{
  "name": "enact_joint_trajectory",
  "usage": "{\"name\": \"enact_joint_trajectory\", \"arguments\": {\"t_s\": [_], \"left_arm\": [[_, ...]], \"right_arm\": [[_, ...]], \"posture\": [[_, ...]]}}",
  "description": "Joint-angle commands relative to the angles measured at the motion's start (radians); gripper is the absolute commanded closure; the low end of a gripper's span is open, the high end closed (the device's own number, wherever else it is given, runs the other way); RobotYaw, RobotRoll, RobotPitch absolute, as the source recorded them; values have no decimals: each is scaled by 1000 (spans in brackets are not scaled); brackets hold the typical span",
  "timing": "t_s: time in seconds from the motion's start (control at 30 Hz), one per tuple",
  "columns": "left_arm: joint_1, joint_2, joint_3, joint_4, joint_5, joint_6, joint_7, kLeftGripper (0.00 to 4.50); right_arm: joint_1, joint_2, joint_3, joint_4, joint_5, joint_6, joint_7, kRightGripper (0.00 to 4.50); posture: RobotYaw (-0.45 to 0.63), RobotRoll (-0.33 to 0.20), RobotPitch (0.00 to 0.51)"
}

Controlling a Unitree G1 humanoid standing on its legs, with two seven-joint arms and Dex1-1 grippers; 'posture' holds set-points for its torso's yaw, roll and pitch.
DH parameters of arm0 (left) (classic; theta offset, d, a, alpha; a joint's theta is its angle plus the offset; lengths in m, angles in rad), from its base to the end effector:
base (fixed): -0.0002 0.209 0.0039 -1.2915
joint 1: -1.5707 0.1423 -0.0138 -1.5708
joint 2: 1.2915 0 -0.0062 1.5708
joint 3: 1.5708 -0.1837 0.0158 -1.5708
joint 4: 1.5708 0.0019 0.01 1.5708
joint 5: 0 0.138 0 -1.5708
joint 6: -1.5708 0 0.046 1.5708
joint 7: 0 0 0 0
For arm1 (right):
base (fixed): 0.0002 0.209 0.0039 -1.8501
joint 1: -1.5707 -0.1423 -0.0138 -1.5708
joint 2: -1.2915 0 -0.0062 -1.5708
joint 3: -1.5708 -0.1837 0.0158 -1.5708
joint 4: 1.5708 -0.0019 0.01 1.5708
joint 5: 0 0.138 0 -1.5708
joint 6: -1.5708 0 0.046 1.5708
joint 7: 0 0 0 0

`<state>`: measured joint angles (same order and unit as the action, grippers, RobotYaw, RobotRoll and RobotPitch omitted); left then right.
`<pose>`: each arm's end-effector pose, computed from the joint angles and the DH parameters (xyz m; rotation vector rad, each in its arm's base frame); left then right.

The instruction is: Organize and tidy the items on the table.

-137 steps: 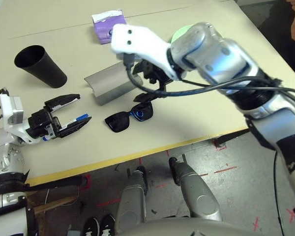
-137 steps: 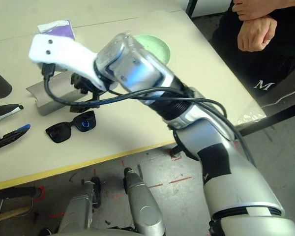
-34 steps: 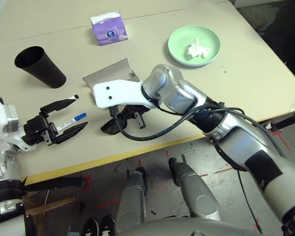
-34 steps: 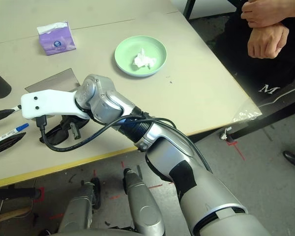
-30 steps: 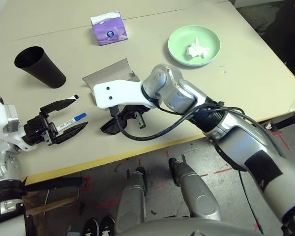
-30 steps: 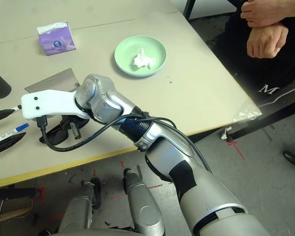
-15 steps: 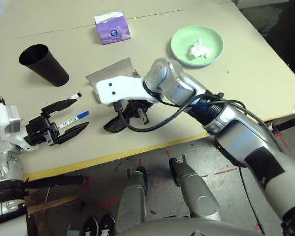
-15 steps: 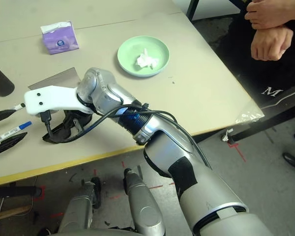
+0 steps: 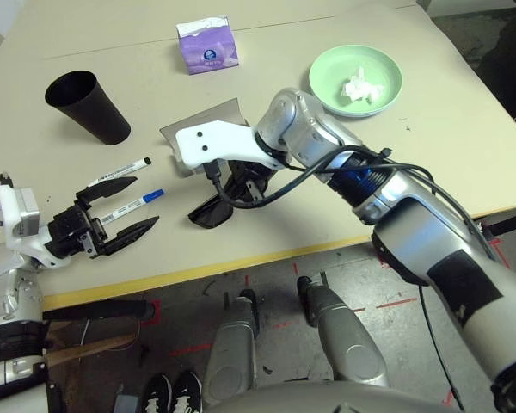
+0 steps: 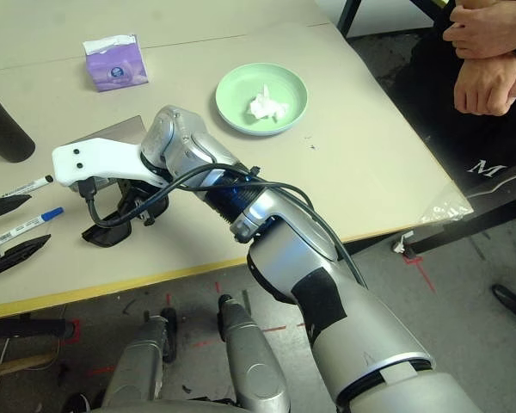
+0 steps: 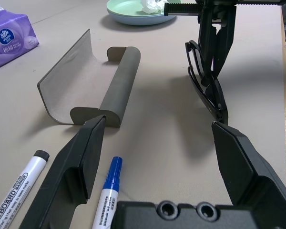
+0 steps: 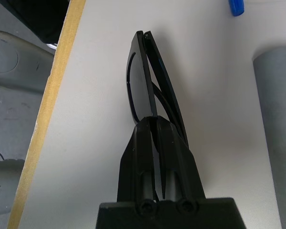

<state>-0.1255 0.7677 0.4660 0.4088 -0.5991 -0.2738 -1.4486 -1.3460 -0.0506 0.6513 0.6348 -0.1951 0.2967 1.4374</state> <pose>0.1867 0.3818 0.1385 0.3290 -0.2018 -0.8600 0.3212 0.0202 0.2567 -1.1743 0.2885 1.7400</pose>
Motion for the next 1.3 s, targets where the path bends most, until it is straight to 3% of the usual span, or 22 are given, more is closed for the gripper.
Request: {"name": "enact_joint_trajectory", "arguments": {"t_s": [0.03,0.17,0.47,0.5,1.03,1.3], "left_arm": [[25,-2,4,-18,-3,7,4,0],[24,0,4,-21,-3,11,8,0],[-4,6,-5,2,4,13,2,0],[-7,7,-5,5,5,12,0,0],[-45,12,-9,62,18,-1,-15,0],[-56,11,-24,44,24,14,-1,0]], "right_arm": [[16,5,18,37,-50,-30,-59,4485],[34,7,19,26,-58,-35,-69,3456],[77,0,12,-18,-72,-13,-76,200],[79,-2,11,-20,-72,-12,-76,52],[60,-77,-1,-196,-39,126,24,52],[42,-63,-19,-247,-18,161,5,52]], "posture": [[-130,0,293],[-137,0,296],[-151,0,291],[-152,0,291],[-171,0,285],[-177,0,282]]}}
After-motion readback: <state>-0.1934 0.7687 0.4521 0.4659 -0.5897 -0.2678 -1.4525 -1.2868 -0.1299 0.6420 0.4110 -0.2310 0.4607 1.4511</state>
